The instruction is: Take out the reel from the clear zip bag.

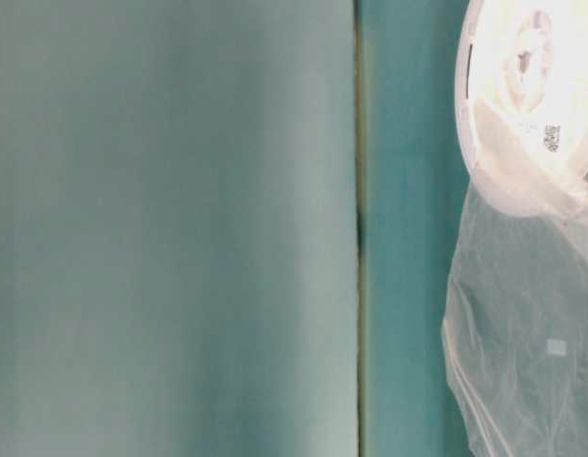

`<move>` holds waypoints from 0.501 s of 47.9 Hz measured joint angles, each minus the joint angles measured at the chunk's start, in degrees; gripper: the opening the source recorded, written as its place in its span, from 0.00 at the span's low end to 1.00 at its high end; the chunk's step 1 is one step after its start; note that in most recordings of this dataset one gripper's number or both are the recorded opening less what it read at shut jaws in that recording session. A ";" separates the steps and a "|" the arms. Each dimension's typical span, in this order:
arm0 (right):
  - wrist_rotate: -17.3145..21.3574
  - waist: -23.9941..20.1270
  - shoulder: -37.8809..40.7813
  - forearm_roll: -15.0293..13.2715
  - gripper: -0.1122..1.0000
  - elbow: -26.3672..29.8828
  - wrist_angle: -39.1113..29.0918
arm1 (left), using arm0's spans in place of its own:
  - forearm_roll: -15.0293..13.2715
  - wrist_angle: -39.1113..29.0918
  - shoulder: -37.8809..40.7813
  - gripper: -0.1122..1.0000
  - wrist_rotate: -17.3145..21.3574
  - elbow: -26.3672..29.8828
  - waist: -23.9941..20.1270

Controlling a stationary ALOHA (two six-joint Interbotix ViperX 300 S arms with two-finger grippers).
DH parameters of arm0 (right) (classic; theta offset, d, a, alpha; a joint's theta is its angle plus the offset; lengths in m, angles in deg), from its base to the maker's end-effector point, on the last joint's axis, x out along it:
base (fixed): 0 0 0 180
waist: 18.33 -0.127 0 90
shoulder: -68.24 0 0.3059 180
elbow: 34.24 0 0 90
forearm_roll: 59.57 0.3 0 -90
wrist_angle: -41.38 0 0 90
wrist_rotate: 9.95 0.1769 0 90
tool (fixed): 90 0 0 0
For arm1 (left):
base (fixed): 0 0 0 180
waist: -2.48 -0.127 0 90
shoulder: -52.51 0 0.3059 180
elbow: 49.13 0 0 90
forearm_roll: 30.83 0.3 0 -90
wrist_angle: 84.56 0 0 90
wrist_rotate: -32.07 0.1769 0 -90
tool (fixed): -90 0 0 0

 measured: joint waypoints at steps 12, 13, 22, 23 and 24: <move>0.00 0.00 -0.18 -0.53 0.88 0.00 0.00 | 0.00 -0.09 -0.09 0.92 -0.70 -0.09 -0.62; 0.00 0.00 -0.18 -0.79 0.88 0.00 0.00 | 0.00 0.00 -0.18 0.92 -0.79 -0.09 -0.70; 0.00 0.00 -1.58 -4.04 0.88 0.00 0.53 | 0.00 0.00 -0.18 0.92 -6.42 -0.09 -0.79; 0.00 0.00 -1.85 -4.39 0.88 0.00 0.53 | 0.00 0.00 -0.26 0.92 -7.65 0.00 -0.70; 0.00 0.00 -2.11 -4.75 0.88 0.00 0.53 | 0.00 0.00 -0.35 0.92 -8.61 -0.09 -0.70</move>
